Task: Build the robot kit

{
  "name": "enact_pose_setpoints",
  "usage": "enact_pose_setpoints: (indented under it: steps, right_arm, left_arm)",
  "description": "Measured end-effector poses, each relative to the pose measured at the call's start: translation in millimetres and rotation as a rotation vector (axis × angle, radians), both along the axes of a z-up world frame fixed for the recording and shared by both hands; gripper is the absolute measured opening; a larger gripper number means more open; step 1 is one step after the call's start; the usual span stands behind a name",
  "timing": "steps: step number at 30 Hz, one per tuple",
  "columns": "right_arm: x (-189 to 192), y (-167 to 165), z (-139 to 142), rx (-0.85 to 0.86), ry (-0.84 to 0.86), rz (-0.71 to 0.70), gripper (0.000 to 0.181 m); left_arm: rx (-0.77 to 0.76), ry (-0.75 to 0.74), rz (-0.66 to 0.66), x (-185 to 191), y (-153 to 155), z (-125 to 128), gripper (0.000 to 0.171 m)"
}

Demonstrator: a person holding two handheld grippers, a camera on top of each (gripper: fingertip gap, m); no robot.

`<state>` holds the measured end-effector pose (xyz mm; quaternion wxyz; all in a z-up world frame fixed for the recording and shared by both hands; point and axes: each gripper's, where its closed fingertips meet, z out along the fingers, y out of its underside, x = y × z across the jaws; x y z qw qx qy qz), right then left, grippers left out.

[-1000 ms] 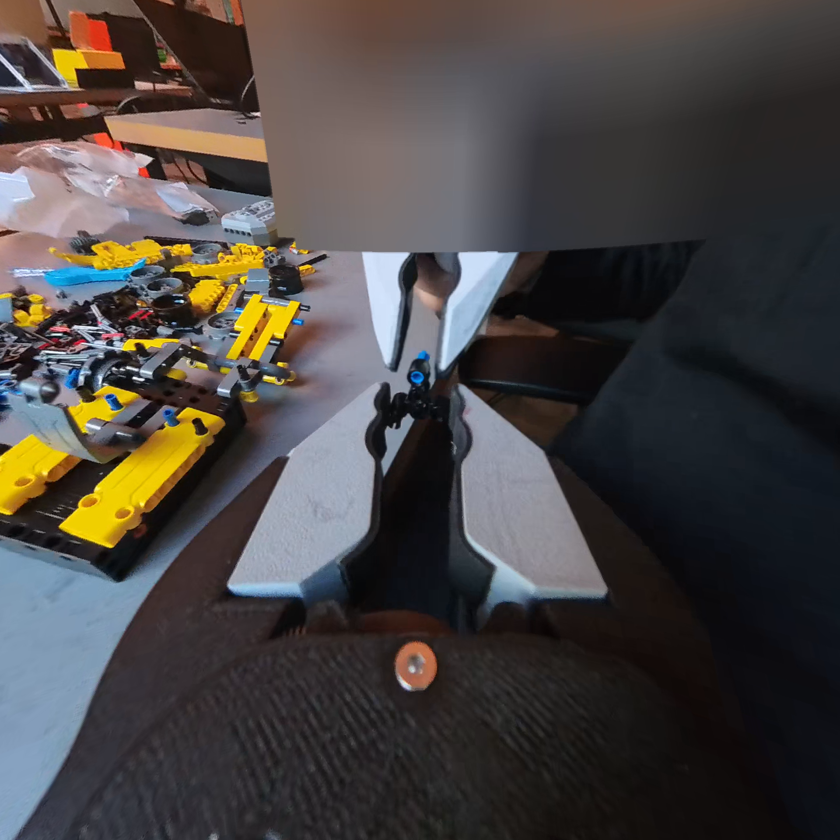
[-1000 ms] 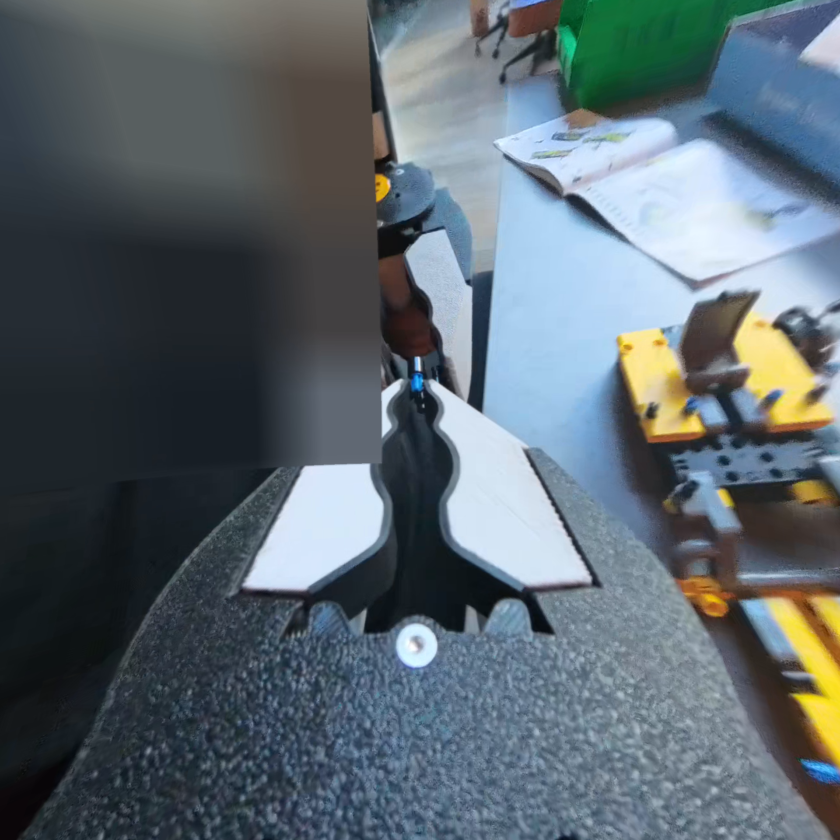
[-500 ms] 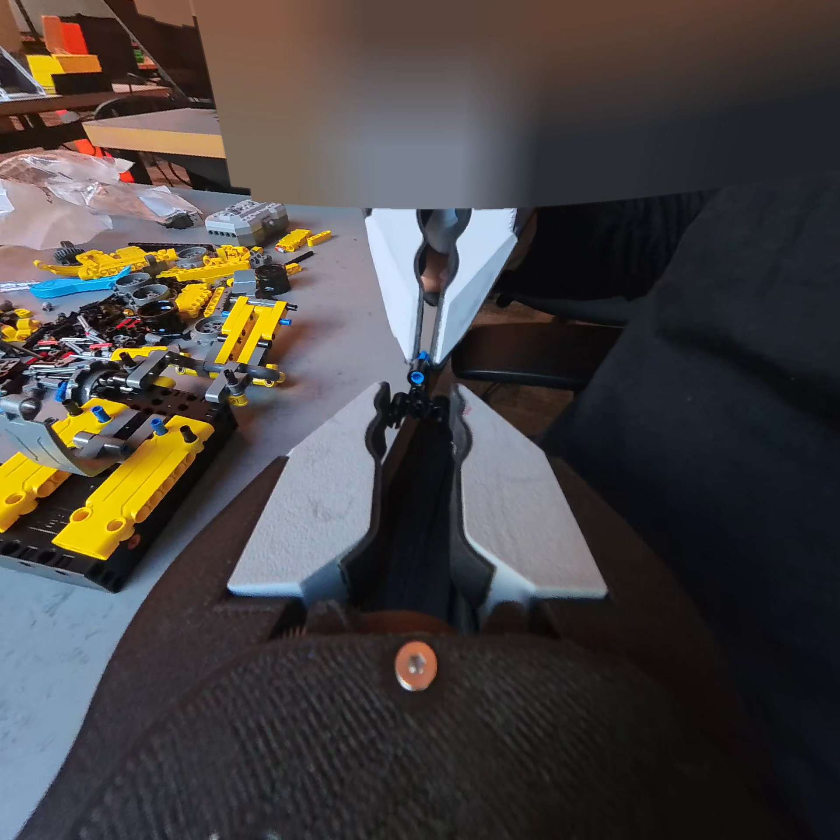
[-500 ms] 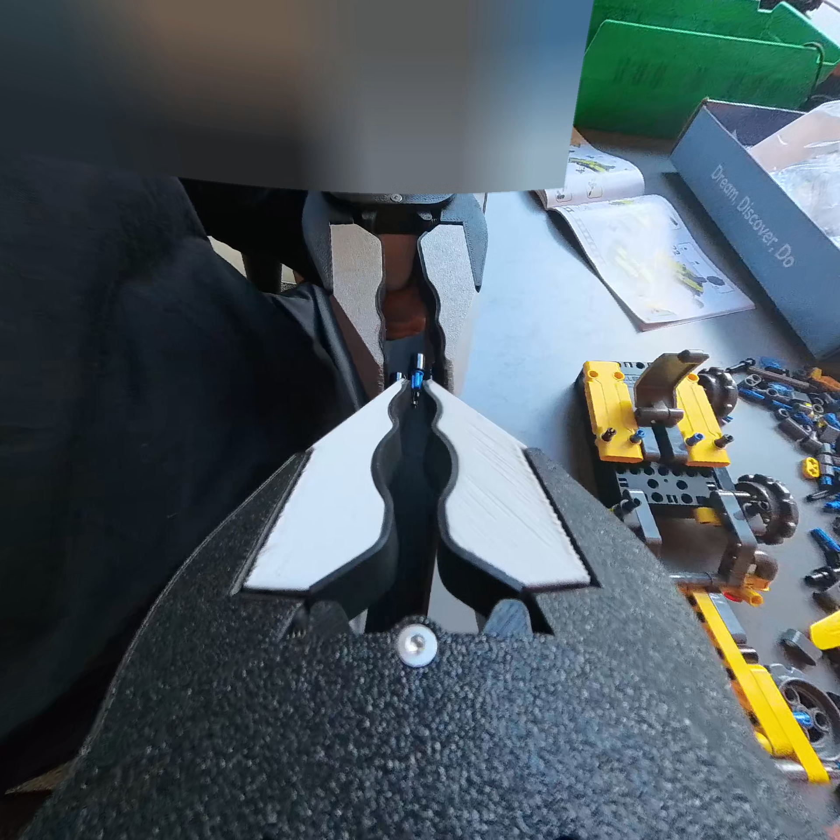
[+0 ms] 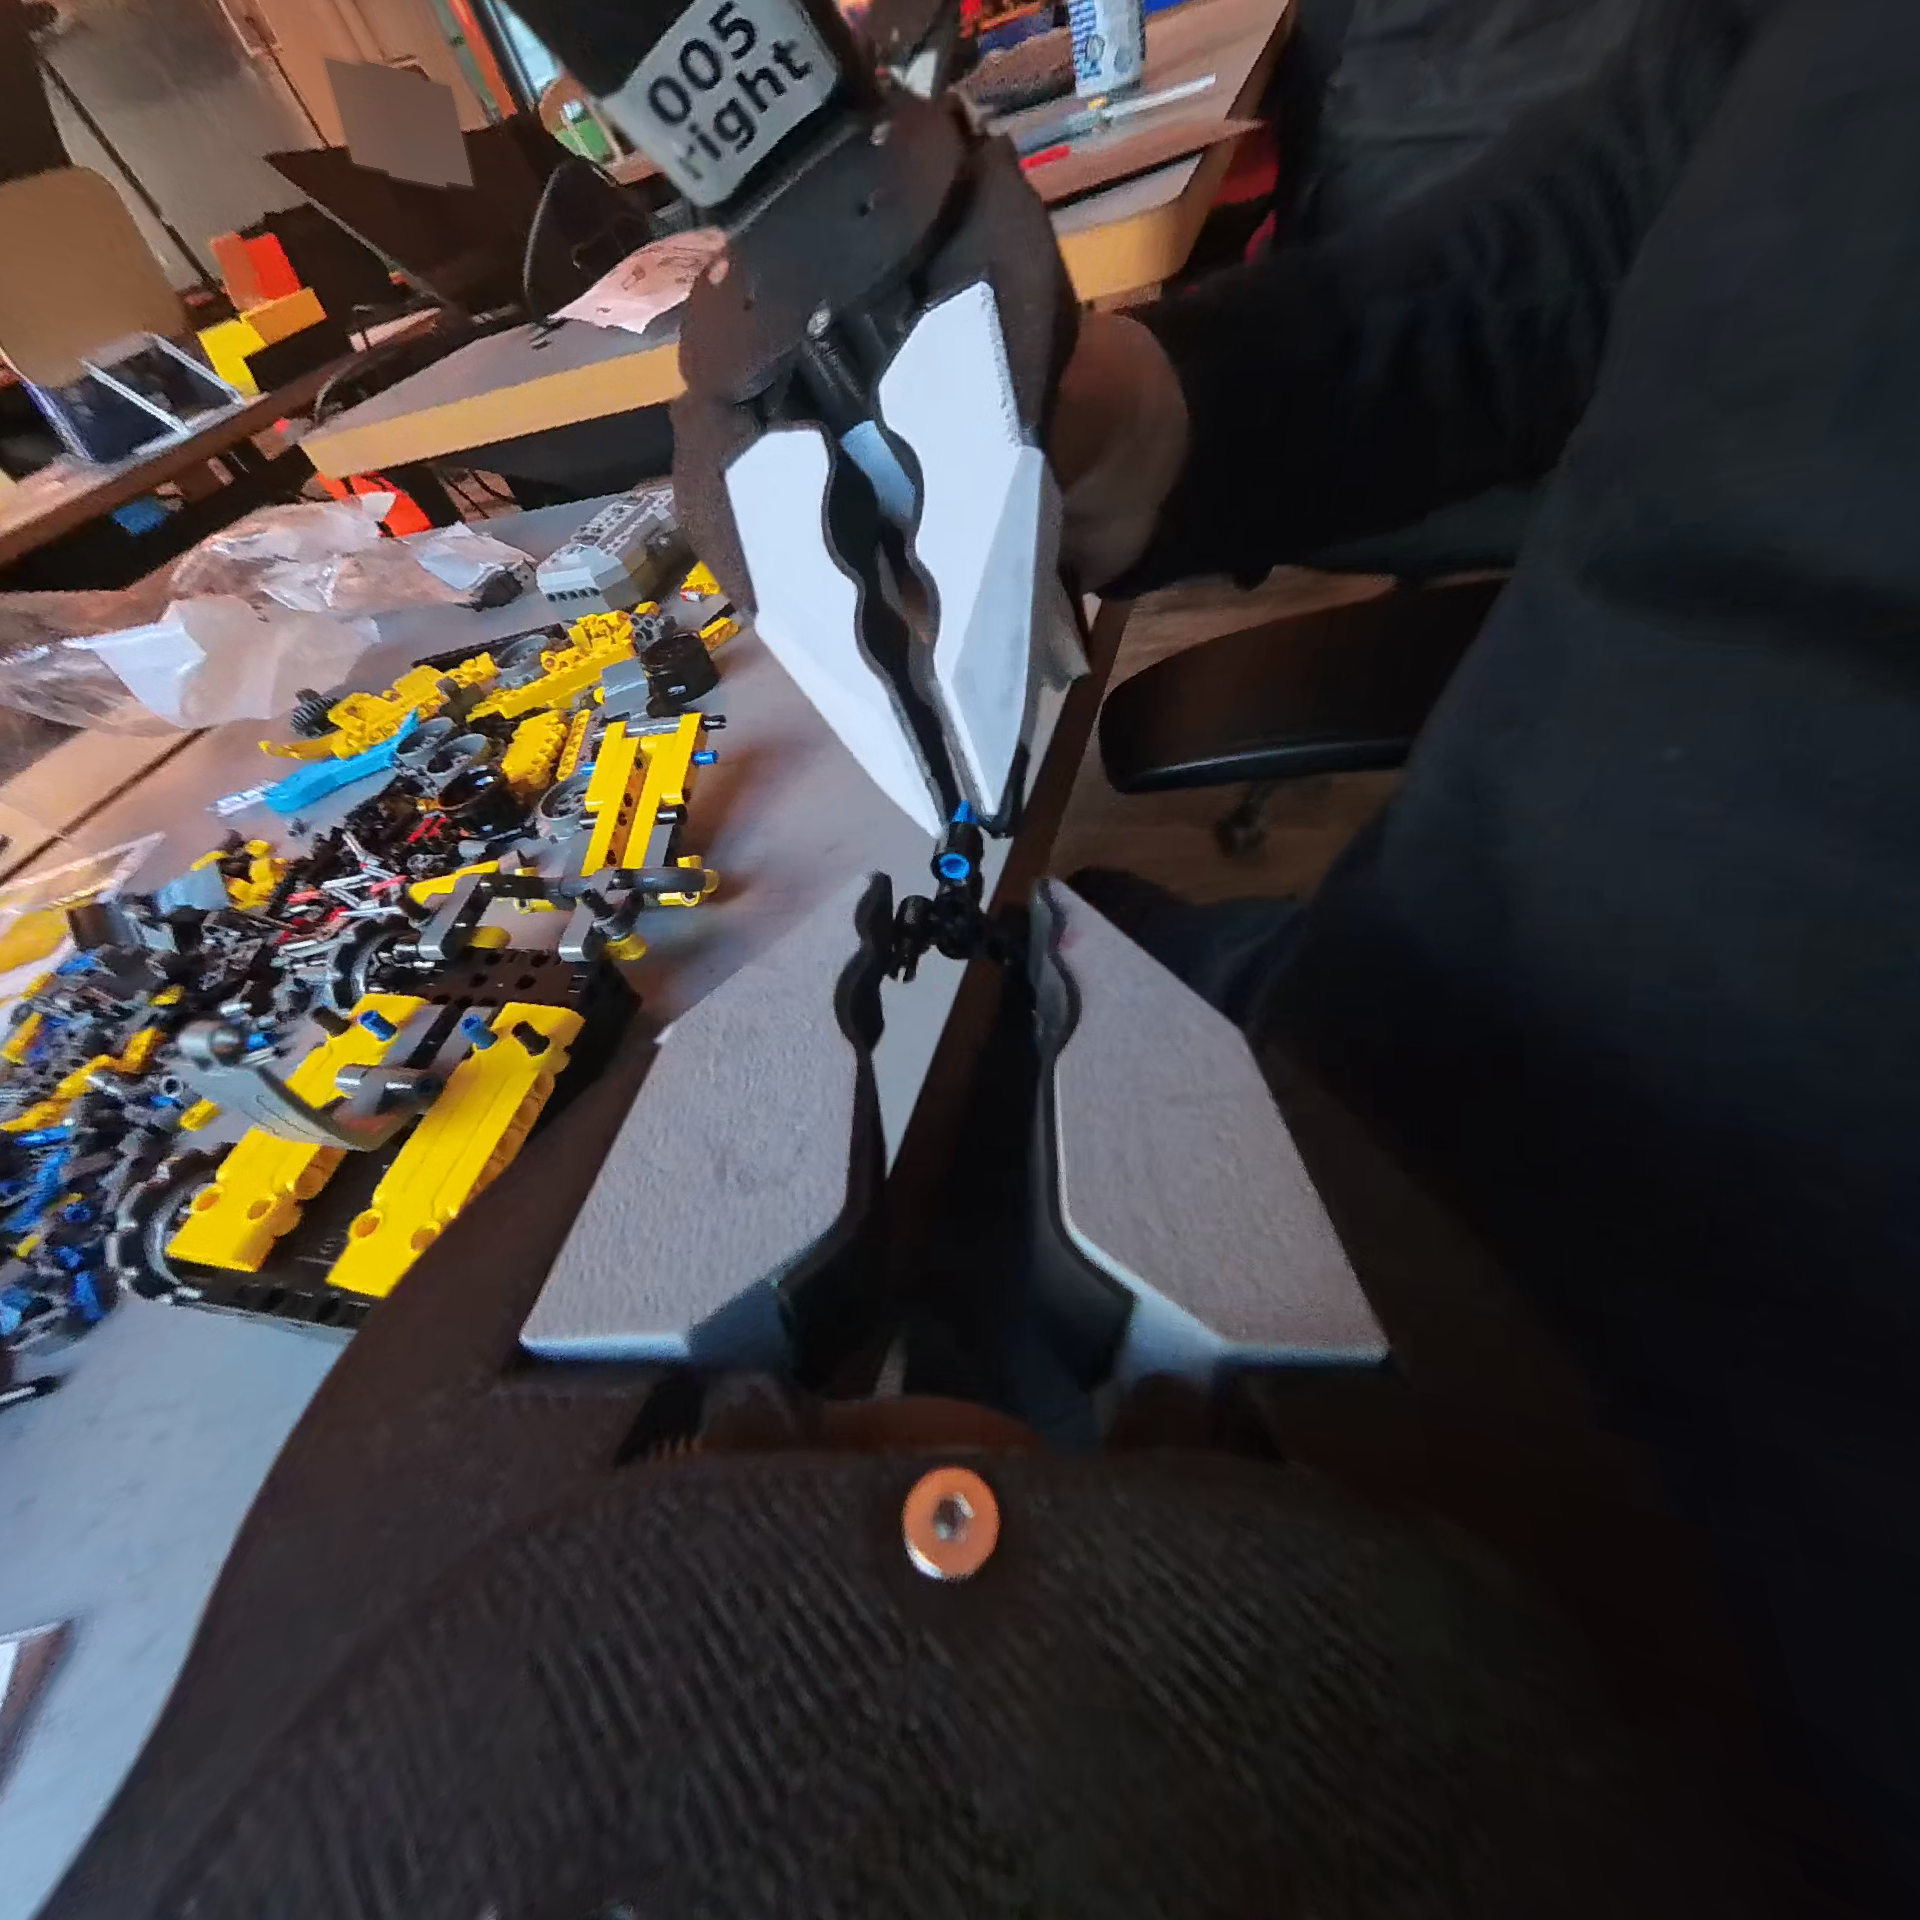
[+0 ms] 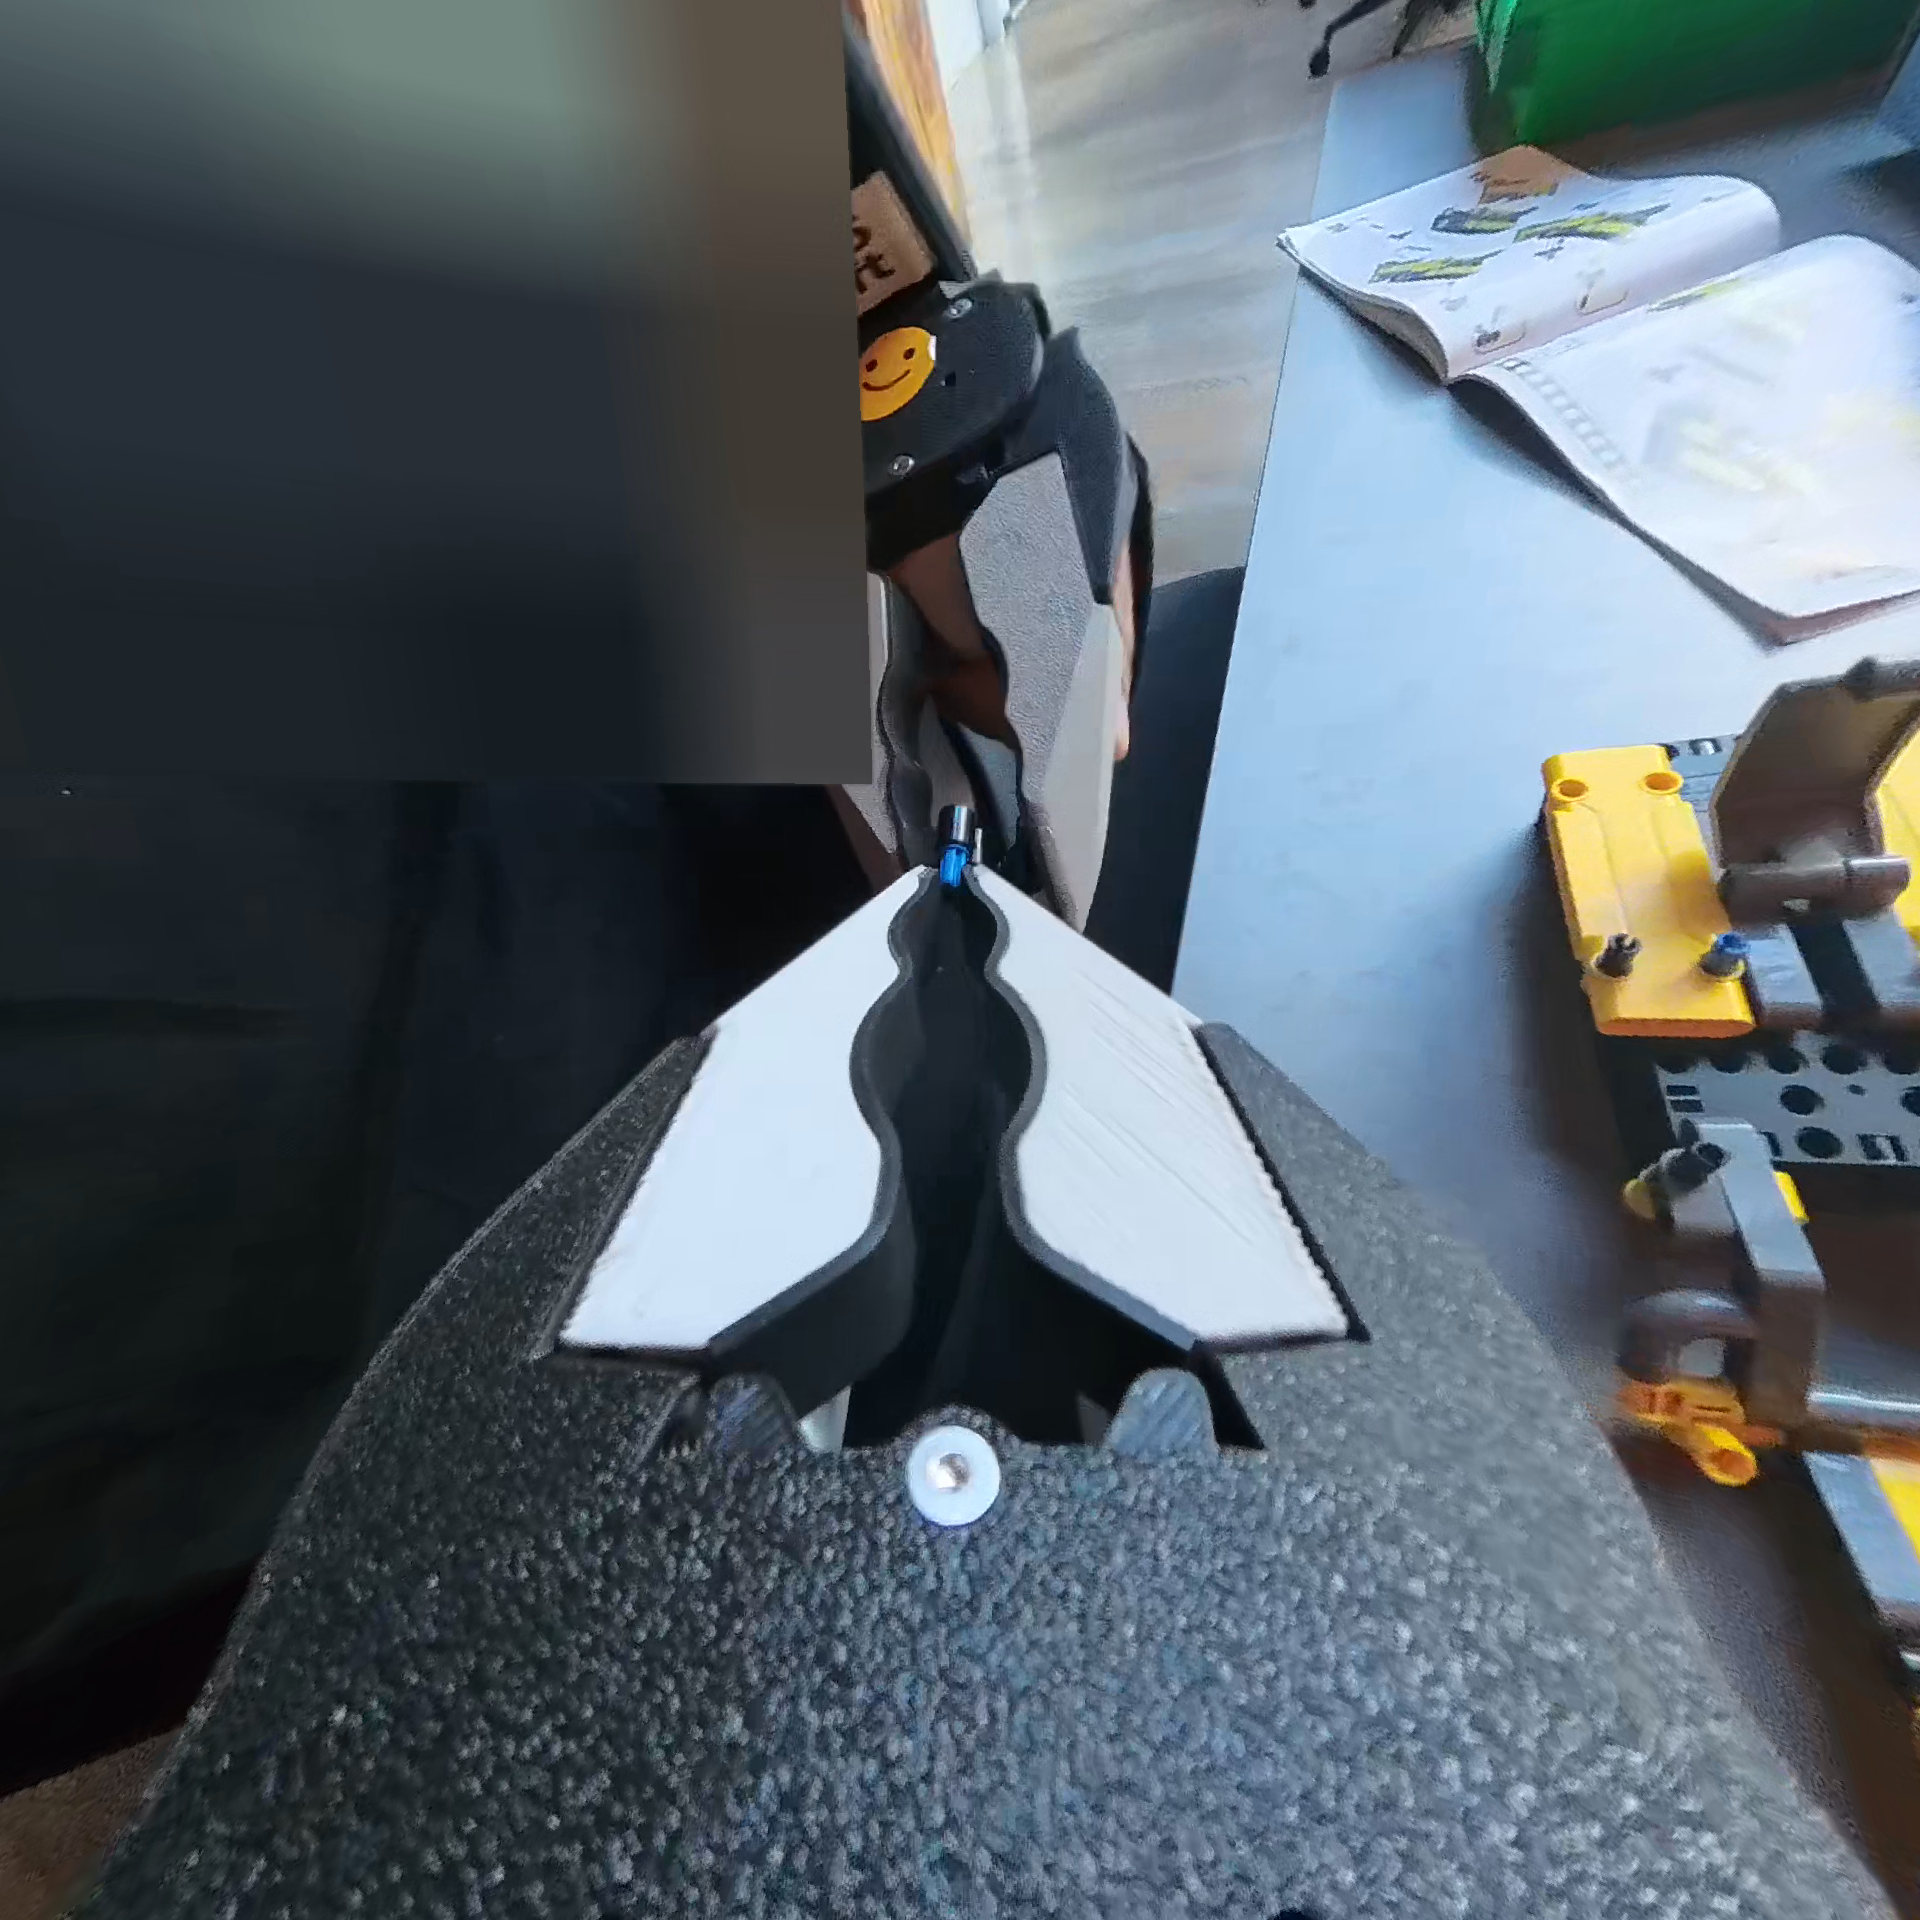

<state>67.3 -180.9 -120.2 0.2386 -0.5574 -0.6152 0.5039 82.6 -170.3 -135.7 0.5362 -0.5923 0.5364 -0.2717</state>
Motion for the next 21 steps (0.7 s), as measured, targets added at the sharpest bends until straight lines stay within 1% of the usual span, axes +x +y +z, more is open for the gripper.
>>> enact_pose_setpoints:
  steps: [4, 7, 13, 19, 21]
  right_arm:
    - [0.8, -2.5, -0.7, -0.073, -0.001, 0.011, 0.003]
    - [0.4, -2.2, -0.3, -0.16, -0.005, 0.008, 0.002]
    - [1.1, -4.0, -3.1, -0.277, -0.034, 0.019, 0.003]
    - [2.1, -4.4, -6.7, -0.319, -0.046, 0.015, 0.003]
    - [2.3, -3.2, -7.1, -0.351, -0.051, 0.011, 0.004]
  left_arm:
    - [0.014, -0.005, 0.0, 1.1, -0.9, 0.3, 0.023]
    - [0.082, 0.035, 0.009, 0.1, -0.2, -0.9, 0.023]
    - [0.186, 0.104, 0.027, -0.7, 1.0, -2.6, 0.022]
    - [0.169, 0.109, 0.036, -0.4, 1.8, -6.0, 0.022]
    - [0.153, 0.109, 0.073, -0.8, 7.3, -7.8, 0.022]
